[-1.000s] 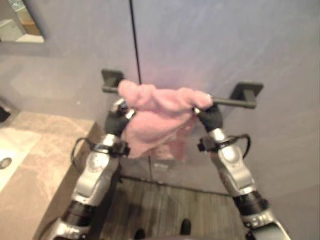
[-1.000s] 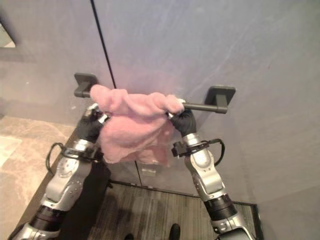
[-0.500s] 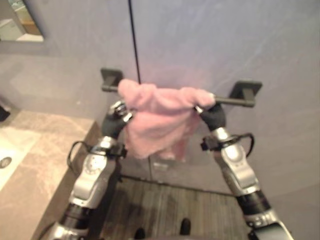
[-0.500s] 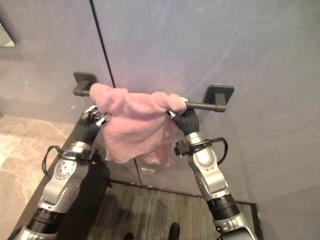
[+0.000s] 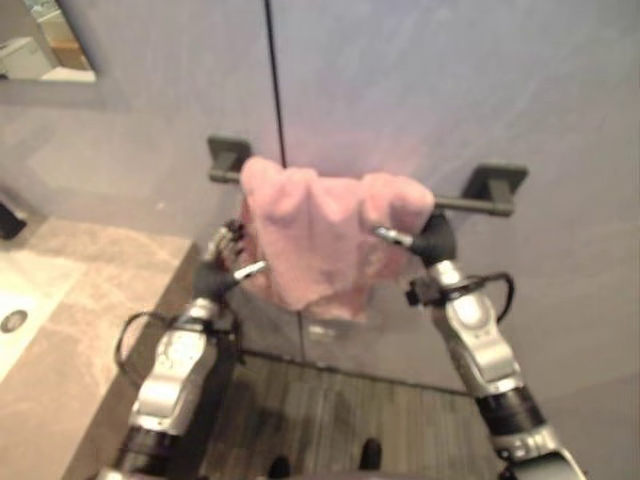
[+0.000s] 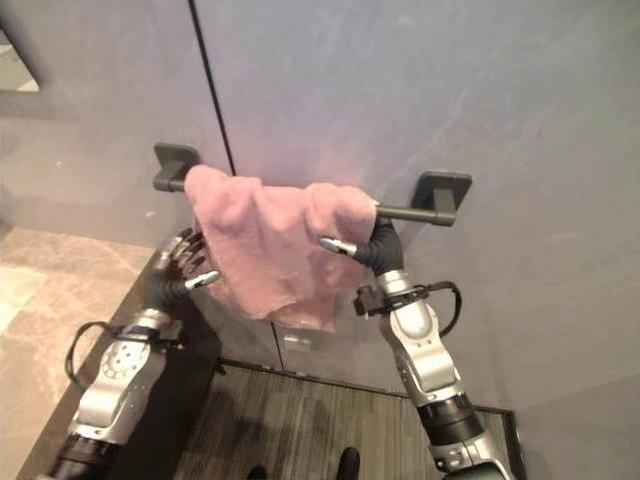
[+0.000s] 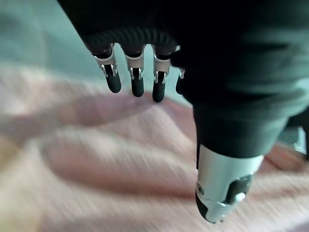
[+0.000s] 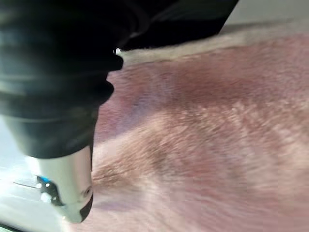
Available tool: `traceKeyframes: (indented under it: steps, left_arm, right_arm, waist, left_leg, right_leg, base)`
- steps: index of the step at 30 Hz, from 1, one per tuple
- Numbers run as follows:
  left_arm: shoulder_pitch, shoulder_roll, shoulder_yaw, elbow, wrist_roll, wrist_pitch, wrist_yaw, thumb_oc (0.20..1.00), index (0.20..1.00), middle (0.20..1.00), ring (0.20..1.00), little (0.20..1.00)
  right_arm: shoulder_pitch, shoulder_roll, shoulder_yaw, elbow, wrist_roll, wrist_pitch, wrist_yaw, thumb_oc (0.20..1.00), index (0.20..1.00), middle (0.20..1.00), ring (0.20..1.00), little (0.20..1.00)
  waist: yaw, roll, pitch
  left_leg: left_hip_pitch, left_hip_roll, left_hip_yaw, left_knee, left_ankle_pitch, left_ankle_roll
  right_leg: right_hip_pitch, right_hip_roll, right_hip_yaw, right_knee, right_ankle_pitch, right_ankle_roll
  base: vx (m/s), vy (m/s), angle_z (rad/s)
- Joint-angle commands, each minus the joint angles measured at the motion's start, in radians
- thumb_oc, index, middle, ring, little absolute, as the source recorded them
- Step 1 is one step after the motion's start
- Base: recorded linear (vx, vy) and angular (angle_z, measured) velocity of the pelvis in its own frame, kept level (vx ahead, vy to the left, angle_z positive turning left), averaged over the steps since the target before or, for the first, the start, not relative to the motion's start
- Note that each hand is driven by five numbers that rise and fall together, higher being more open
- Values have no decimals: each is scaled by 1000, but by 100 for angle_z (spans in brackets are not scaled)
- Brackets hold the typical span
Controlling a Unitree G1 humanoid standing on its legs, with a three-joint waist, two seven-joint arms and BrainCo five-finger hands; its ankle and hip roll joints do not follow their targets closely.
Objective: Put brush and paste in cup on sink, flatten towel.
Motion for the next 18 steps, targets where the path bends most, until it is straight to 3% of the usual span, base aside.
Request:
traceKeyframes:
  steps: [1, 13, 18]
  left_arm:
    - [-24, 51, 65, 27, 111, -43, 22, 1000, 1000, 1000, 1000, 1000]
    - [155, 63, 232, -12, 167, -107, -15, 1000, 1000, 1000, 1000, 1000]
    - [200, 178, 335, -146, 176, -163, -97, 1000, 1000, 1000, 1000, 1000]
  right_arm:
    - [-13, -79, -162, 90, -143, 16, -92, 1000, 1000, 1000, 1000, 1000]
    - [132, -164, -316, 17, -321, -13, -74, 1000, 1000, 1000, 1000, 1000]
    - [115, -276, -385, -81, -327, -63, 16, 1000, 1000, 1000, 1000, 1000]
  waist:
    - [15, -4, -11]
    - [18, -4, -2]
    - [26, -7, 1]
  left_leg:
    - [-7, -20, 32, 11, -58, 73]
    - [-23, -22, 18, 11, -52, 70]
    - [-36, -26, 11, 11, -48, 69]
  right_leg:
    - [133, -9, -41, 6, -174, 41]
    - [125, -11, -51, 6, -174, 45]
    - [117, -15, -59, 6, -168, 48]
  base:
    - [-16, 11, 5]
    - [0, 0, 0]
    - [-5, 11, 2]
